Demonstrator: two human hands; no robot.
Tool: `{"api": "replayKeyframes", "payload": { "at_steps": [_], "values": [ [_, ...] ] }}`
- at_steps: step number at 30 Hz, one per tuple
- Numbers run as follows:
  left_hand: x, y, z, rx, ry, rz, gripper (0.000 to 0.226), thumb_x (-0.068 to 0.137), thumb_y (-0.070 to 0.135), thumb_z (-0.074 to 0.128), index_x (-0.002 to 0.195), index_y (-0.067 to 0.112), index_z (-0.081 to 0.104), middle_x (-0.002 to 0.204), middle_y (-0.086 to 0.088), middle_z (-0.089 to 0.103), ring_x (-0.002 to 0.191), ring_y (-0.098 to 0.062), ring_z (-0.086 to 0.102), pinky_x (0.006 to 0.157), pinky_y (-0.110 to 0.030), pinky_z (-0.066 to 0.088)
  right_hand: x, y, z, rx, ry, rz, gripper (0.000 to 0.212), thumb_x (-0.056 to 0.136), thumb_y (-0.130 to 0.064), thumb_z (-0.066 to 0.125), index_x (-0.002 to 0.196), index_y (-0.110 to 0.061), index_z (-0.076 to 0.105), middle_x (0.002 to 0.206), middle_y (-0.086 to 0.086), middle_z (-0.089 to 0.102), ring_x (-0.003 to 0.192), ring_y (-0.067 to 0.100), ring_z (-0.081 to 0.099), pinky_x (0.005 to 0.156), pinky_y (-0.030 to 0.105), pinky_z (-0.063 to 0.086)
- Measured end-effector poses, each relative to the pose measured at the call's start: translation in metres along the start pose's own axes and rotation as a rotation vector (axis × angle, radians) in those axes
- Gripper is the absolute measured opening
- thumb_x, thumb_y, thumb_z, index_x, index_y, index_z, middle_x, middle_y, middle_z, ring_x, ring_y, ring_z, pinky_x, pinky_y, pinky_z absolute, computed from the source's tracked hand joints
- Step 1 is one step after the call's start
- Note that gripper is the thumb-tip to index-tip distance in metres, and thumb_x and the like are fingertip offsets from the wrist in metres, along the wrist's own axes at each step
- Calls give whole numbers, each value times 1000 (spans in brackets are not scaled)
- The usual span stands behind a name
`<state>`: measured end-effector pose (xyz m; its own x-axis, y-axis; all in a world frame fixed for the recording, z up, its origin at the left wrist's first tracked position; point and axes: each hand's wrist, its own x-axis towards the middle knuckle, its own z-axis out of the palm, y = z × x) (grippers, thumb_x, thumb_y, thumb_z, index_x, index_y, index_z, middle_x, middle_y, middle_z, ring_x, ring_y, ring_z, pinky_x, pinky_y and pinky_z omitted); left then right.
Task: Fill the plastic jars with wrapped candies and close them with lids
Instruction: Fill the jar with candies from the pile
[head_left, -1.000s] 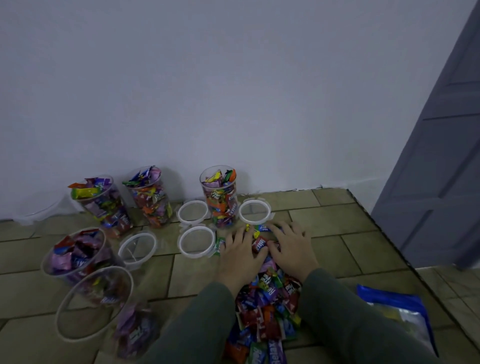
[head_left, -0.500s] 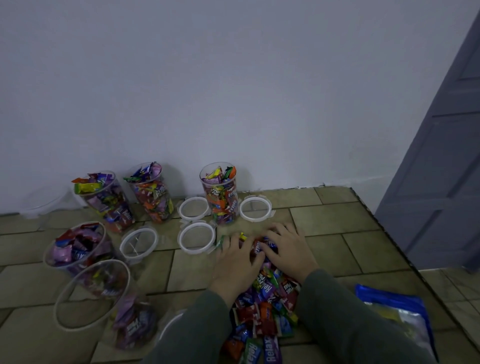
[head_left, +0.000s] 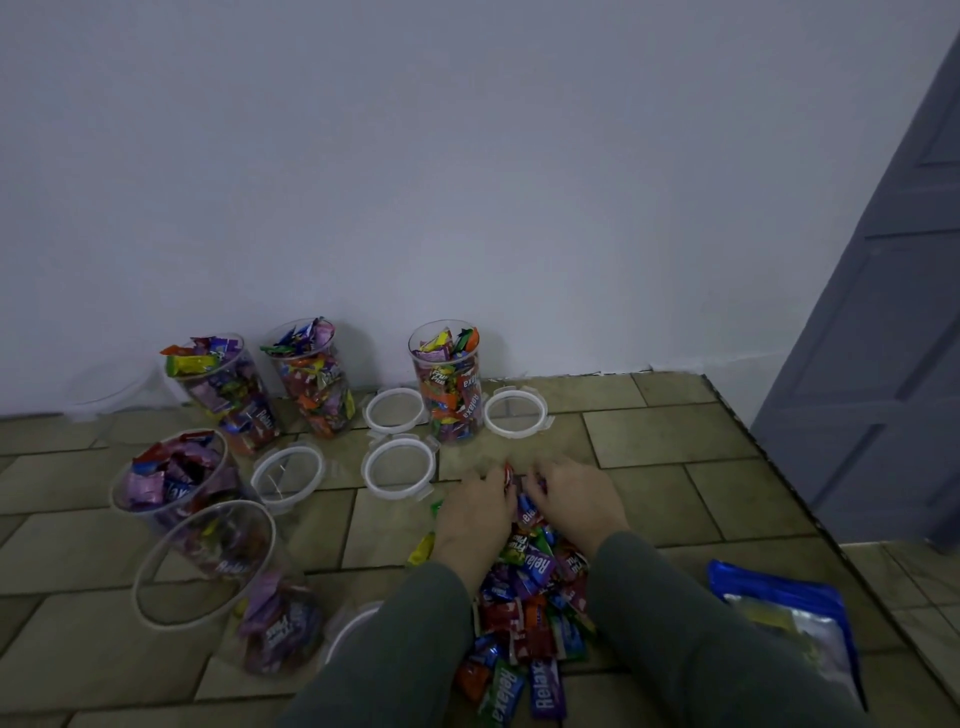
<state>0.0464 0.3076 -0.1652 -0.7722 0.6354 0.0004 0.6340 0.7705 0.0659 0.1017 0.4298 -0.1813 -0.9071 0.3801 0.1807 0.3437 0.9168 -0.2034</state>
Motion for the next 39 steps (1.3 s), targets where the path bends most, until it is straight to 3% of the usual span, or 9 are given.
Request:
{"api": "replayKeyframes", "payload": {
  "at_steps": [4, 8, 10, 12, 17, 23, 28, 32, 39],
  "values": [
    [4, -6, -4, -171, -38, -8, 31, 102, 33, 37, 123, 14, 49, 112, -12, 64, 97, -29, 64, 66, -31, 40, 1, -1, -9, 33, -61, 98, 45, 100, -38, 37, 77, -11, 64, 73, 4, 61, 68, 21, 59, 54, 28, 37],
    [-7, -13, -8, -373, -3, -23, 24, 97, 28, 45, 114, 13, 55, 96, -14, 66, 83, -30, 63, 61, -33, 44, 6, -3, -21, 522, -77, 398, 48, 98, -31, 44, 54, -13, 42, 53, 2, 41, 49, 15, 39, 51, 28, 32],
    [-15, -16, -14, -466, 40, -30, 15, 95, 25, 49, 94, 14, 57, 79, -11, 62, 77, -31, 61, 58, -34, 41, 3, -9, -27, 767, -7, 482, 46, 98, -33, 45, 57, -14, 41, 54, 3, 37, 52, 17, 36, 56, 31, 31],
    [-22, -19, -22, -554, 98, -46, 23, 92, 23, 51, 70, 20, 44, 63, -2, 49, 68, -28, 55, 58, -38, 41, -2, -21, -38, 974, 84, 548, 43, 97, -39, 46, 63, -13, 45, 58, 6, 38, 57, 19, 37, 60, 32, 31],
    [-38, -24, -48, -740, 210, -83, 25, 92, 25, 51, 70, 16, 42, 60, -1, 43, 62, -24, 48, 56, -36, 36, -9, -51, -62, 1464, 201, 781, 43, 93, -45, 51, 77, -5, 58, 74, 18, 46, 65, 21, 42, 64, 35, 33],
    [-56, -37, -82, -809, 366, -35, 37, 94, 27, 52, 63, 20, 34, 54, 3, 34, 51, -15, 35, 53, -34, 27, -14, -81, -77, 1711, 223, 762, 33, 92, -41, 51, 68, -19, 48, 67, -1, 46, 55, 14, 38, 48, 27, 32],
    [-71, -55, -112, -805, 474, 12, 31, 95, 28, 51, 71, 10, 48, 55, -3, 42, 50, -15, 39, 50, -31, 29, -18, -110, -97, 1822, 230, 688, 40, 97, -41, 45, 62, -21, 42, 54, -6, 42, 39, 6, 36, 39, 22, 29],
    [-85, -76, -140, -821, 590, 40, 36, 95, 25, 49, 65, 11, 35, 57, -3, 35, 52, -16, 34, 53, -35, 28, -20, -137, -116, 1990, 209, 576, 44, 98, -36, 42, 56, -21, 37, 49, -8, 37, 39, 7, 32, 39, 20, 24],
    [-110, -136, -153, -766, 710, 85, 36, 99, 19, 48, 66, 15, 34, 55, 1, 35, 51, -9, 35, 50, -21, 28, -19, -201, -123, 2110, 53, 478, 48, 97, -39, 43, 53, -23, 38, 48, -7, 36, 35, 9, 27, 39, 22, 21]
  ]
}}
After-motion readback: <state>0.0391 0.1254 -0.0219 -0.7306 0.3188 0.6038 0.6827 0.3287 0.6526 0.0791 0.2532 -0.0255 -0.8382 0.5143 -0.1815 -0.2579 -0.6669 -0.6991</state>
